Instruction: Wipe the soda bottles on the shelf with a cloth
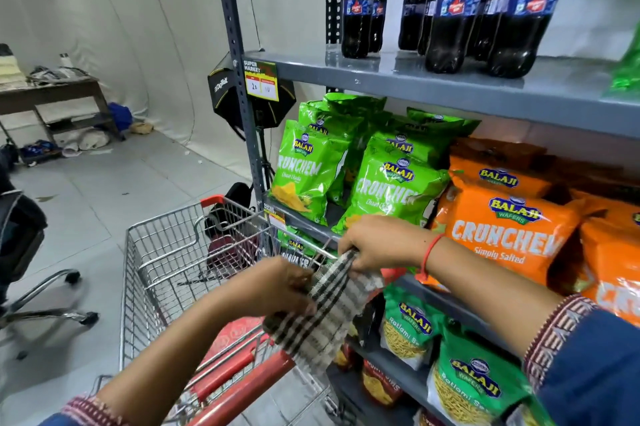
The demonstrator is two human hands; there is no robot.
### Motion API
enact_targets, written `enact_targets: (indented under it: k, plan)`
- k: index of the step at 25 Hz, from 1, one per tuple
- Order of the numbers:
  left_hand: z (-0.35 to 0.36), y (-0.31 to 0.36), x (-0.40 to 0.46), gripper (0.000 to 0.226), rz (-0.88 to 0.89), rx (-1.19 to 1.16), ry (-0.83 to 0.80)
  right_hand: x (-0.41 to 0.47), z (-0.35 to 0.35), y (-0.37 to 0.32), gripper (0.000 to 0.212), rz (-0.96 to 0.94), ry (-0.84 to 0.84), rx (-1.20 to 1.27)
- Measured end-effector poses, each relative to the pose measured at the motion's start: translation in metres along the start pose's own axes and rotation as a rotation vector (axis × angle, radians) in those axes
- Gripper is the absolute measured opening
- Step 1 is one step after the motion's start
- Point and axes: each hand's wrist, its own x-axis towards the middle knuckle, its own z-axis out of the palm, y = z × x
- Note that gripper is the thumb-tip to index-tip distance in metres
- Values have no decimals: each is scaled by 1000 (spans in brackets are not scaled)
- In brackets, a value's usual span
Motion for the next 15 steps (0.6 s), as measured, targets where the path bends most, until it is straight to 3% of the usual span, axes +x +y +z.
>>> enact_targets:
  k: [2, 4, 7, 9, 12, 14, 15]
  plan:
    - [-24, 26, 16, 28, 114, -150, 69, -5, -31, 7, 19, 48, 15, 85]
    - [-44, 52, 36, 12, 205, -292, 113, -13, -63, 16, 25, 113, 52, 138]
    - [-70, 82, 62, 23, 326, -528, 104, -38, -105, 36, 28, 191, 195, 306]
    - [-89, 100, 72, 11, 424, -679, 33, -61, -116, 55, 22, 212, 445, 636]
    - [-116, 126, 88, 15, 541, -876, -65, -89, -95, 74, 57, 179, 837, 1295]
    - [-124, 139, 97, 14, 544, -932, -78, -94, -71, 67, 87, 86, 872, 1669]
    - [-126, 146, 103, 10, 536, -936, -78, -93, -63, 60, 91, 22, 856, 1781]
